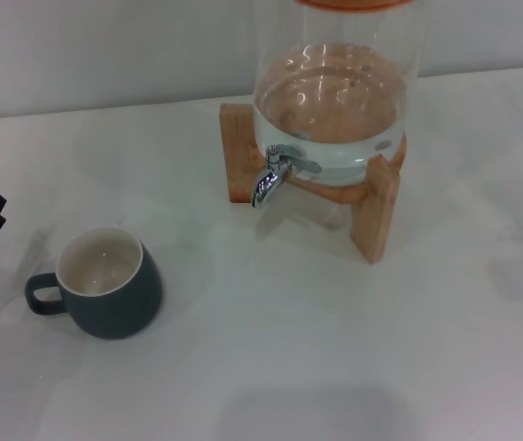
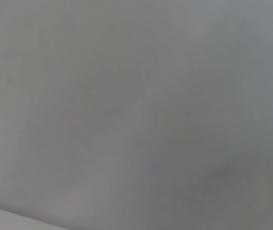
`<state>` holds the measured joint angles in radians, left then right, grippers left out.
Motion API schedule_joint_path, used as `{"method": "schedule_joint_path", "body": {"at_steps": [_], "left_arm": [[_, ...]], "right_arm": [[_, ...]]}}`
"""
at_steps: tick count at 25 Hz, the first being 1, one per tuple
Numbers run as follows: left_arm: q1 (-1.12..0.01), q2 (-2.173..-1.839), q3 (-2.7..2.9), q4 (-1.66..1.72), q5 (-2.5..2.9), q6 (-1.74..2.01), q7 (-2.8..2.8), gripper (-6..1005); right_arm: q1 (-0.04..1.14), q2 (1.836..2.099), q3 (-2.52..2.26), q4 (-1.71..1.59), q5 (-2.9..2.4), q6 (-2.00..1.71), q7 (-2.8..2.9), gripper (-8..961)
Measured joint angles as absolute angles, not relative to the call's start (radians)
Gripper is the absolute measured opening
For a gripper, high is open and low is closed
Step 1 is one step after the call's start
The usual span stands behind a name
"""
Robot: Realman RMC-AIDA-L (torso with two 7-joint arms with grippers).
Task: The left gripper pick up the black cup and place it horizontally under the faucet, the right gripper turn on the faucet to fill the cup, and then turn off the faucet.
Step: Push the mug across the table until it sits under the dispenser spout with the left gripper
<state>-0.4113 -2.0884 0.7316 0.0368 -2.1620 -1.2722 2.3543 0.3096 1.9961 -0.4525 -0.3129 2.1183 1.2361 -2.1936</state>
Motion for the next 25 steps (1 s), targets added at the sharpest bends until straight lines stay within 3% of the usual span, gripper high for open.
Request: {"method": "schedule_joint_path", "body": {"at_steps": [25], "left_arm": [[-0.364,-2.092,0.727,-0.003,-2.119,-1.322,2.389,768]], "right_arm": [[0.323,1.990,-0.452,-0.313,2.118,1.204,-2.202,810]]}}
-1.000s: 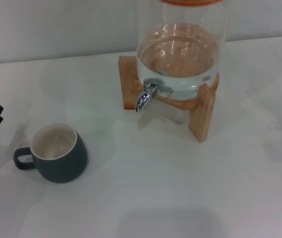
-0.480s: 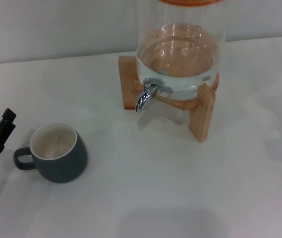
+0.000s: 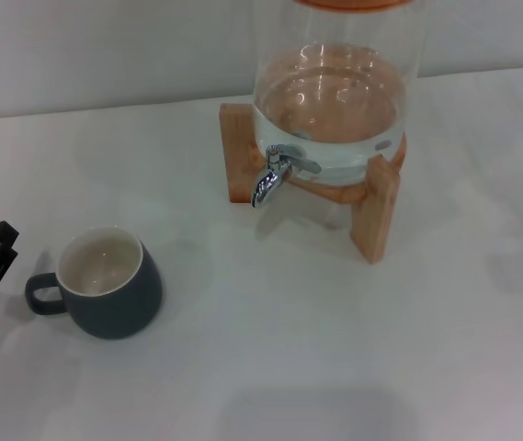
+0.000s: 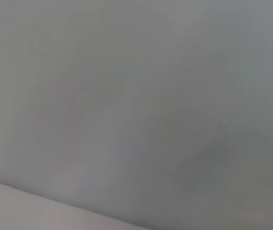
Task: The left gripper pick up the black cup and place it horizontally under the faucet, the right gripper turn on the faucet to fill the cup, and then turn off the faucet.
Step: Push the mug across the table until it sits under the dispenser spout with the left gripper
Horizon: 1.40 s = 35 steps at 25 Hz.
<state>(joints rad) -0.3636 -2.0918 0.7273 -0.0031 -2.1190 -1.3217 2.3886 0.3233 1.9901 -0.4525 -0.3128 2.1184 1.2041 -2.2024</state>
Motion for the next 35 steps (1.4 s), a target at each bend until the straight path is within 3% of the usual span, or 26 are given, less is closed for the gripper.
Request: {"method": "schedule_joint_path", "body": {"at_steps": [35], "left_arm": [[-0.349,-2.088,0.733,-0.019,-2.048,-1.371,2.606,761]], "right_arm": [[0.327,1.998,-0.452,-0.313,2.118,1.178,-2.206,810]]}}
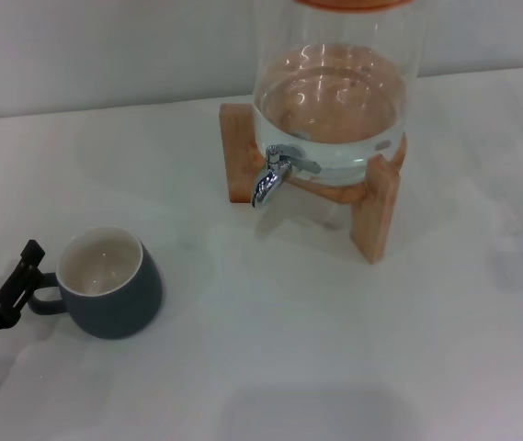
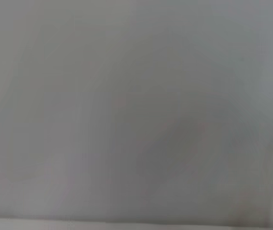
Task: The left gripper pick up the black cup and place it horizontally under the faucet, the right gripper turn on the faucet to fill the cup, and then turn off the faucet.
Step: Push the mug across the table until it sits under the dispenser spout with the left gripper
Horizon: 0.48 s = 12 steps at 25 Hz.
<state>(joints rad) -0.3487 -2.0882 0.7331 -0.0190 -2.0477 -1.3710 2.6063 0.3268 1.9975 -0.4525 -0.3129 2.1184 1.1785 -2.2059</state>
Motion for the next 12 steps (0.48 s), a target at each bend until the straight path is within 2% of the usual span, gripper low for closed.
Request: {"method": "schedule_joint_path", "body": {"at_steps": [12], "left_arm": [[-0.322,-2.093,0.735,-0.030,-2.013,-1.400,2.639,759]], "right_arm": [[0.327,1.998,-0.453,-0.313,2.118,1.175,-2.206,810]]}}
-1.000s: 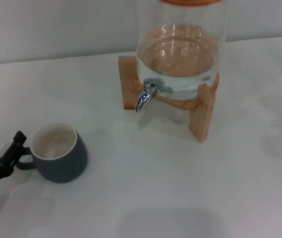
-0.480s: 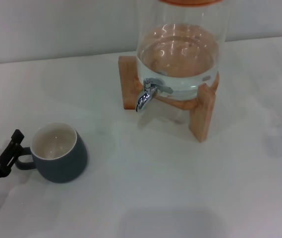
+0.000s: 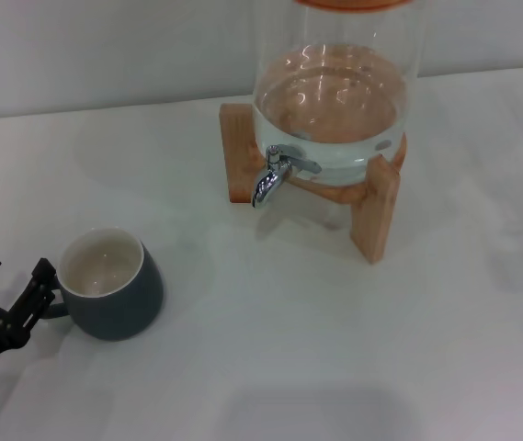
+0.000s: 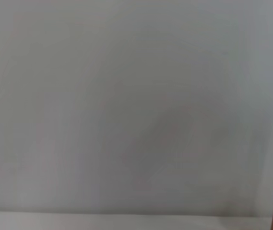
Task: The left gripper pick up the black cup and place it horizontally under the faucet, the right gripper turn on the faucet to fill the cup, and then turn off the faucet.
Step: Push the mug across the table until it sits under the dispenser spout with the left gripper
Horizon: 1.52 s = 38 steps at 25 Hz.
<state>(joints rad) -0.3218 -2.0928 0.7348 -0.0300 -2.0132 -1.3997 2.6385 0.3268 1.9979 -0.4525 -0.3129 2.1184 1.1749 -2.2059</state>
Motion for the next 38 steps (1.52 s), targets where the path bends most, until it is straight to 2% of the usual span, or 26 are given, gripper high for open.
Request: {"method": "schedule_joint_path", "body": {"at_steps": [38], "left_arm": [[-0.284,-2.097,0.733,-0.071,-1.987,-1.414,2.646,752]], "right_arm": [[0.334,2.000,-0.453,-0.304,2.115,1.127,-2.206,809]]}}
